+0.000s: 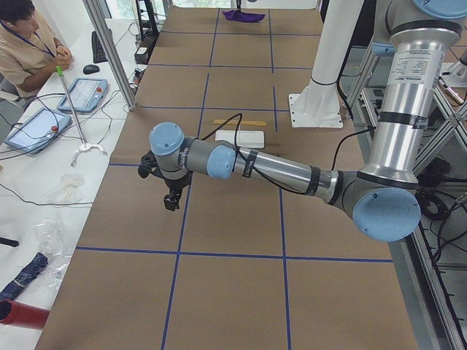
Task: Hang towel on rack
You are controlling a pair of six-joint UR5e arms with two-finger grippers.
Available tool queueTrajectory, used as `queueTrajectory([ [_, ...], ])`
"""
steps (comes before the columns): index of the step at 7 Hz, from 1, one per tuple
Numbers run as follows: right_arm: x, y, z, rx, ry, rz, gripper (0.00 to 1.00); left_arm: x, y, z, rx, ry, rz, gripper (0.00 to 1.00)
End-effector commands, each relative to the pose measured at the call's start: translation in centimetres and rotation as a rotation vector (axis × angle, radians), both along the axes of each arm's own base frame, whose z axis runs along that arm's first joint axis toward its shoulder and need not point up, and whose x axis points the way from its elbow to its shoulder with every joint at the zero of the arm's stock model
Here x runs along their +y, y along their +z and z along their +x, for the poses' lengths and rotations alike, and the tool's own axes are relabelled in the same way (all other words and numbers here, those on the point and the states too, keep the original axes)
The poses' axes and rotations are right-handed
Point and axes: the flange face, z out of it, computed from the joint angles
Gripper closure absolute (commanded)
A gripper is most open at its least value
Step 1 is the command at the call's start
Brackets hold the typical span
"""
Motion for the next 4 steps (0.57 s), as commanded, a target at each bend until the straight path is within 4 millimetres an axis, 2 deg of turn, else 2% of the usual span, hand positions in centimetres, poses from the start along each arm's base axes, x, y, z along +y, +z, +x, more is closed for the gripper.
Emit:
queueTrajectory([
  [1,-8.7,-12.3,-1.7,-0.132,0.152,0.014,1.0,-0.5,0.5,0.2,0.037,0.011,0.078,0.0],
  [2,-11.8,-18.5,-6.7,-0.223,0.143,0.018,1.0,0.0,1.2,0.2,0.048,0.012,0.163,0.0],
  [3,-13.6,-25.8,-11.8,-0.265,0.184,0.001,1.0,-0.3,0.9,0.3,0.059,0.012,0.205,0.0],
  [4,-15.2,-34.2,-15.3,-0.325,0.251,-0.015,1.0,-0.4,0.3,0.4,0.069,-0.005,0.19,0.0],
])
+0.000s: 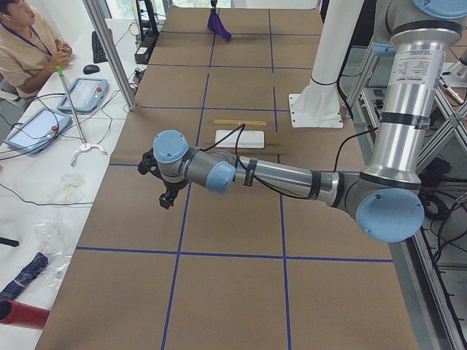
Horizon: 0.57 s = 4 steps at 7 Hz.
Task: Hang towel on rack
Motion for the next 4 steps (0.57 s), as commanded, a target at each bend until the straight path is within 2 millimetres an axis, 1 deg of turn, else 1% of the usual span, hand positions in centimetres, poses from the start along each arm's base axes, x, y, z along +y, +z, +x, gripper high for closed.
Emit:
queueTrajectory([
  [1,-1.0,-17.8,-10.7,-0.158,0.082,-0.062,1.0,-1.5,-3.6,0.4,0.057,-0.094,-0.067,0.0],
  [2,-0.2,-25.5,-16.5,-0.24,0.101,-0.135,1.0,-2.5,-7.4,2.9,0.164,-0.115,-0.186,0.0],
  [3,0.7,-31.6,-22.1,-0.297,0.105,-0.206,1.0,-2.8,-10.4,6.2,0.224,-0.13,-0.271,0.0],
  [4,2.2,-36.6,-26.0,-0.343,0.104,-0.241,1.0,-3.1,-13.5,10.0,0.275,-0.14,-0.338,0.0],
])
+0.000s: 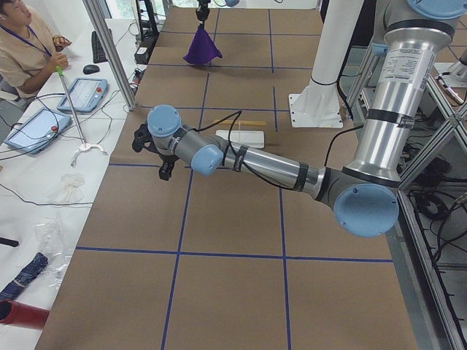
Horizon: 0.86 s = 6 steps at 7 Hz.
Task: Hang towel on rack
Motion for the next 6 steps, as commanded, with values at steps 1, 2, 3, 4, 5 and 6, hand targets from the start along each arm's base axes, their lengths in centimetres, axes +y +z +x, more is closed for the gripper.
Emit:
queueTrajectory([
  [1,4.1,-11.5,-8.6,-0.11,0.014,-0.071,1.0,-0.1,-6.8,8.0,0.128,-0.013,-0.167,0.0],
  [2,5.8,-14.8,-11.1,-0.135,0.032,-0.068,1.0,1.0,-9.4,13.2,0.174,0.021,-0.248,0.0],
  [3,6.9,-17.6,-13.2,-0.161,0.084,-0.111,1.0,2.1,-13.4,18.6,0.217,0.038,-0.412,0.0],
  [4,7.7,-19.6,-14.2,-0.192,0.145,-0.164,1.0,3.2,-15.0,20.4,0.253,0.063,-0.399,0.0],
  [5,9.1,-20.6,-16.0,-0.207,0.184,-0.194,1.0,3.6,-14.5,21.4,0.276,0.074,-0.355,0.0],
  [6,11.1,-21.8,-18.7,-0.212,0.193,-0.164,1.0,4.9,-16.1,25.3,0.286,0.051,-0.426,0.0],
])
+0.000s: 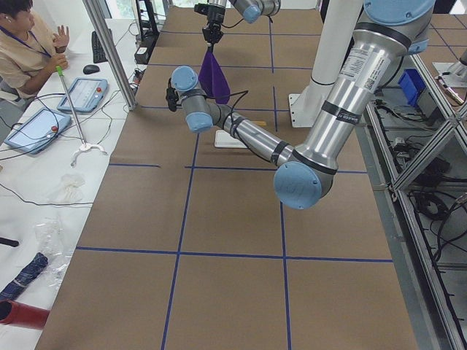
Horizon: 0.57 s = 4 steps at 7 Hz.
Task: Hang towel on rack
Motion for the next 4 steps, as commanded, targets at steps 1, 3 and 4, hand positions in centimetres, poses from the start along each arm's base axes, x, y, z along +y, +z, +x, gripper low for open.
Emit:
queueTrajectory([
  [1,3.0,-2.3,-3.4,-0.019,0.021,0.025,1.0,1.3,-6.8,7.0,0.055,-0.075,-0.161,0.0],
  [3,5.1,-2.8,-2.8,-0.024,-0.051,0.149,1.0,1.1,-9.8,8.7,0.079,-0.109,-0.254,0.0],
  [4,6.2,-2.8,-3.6,-0.007,-0.114,0.252,1.0,1.1,-9.9,8.7,0.078,-0.108,-0.259,0.0],
])
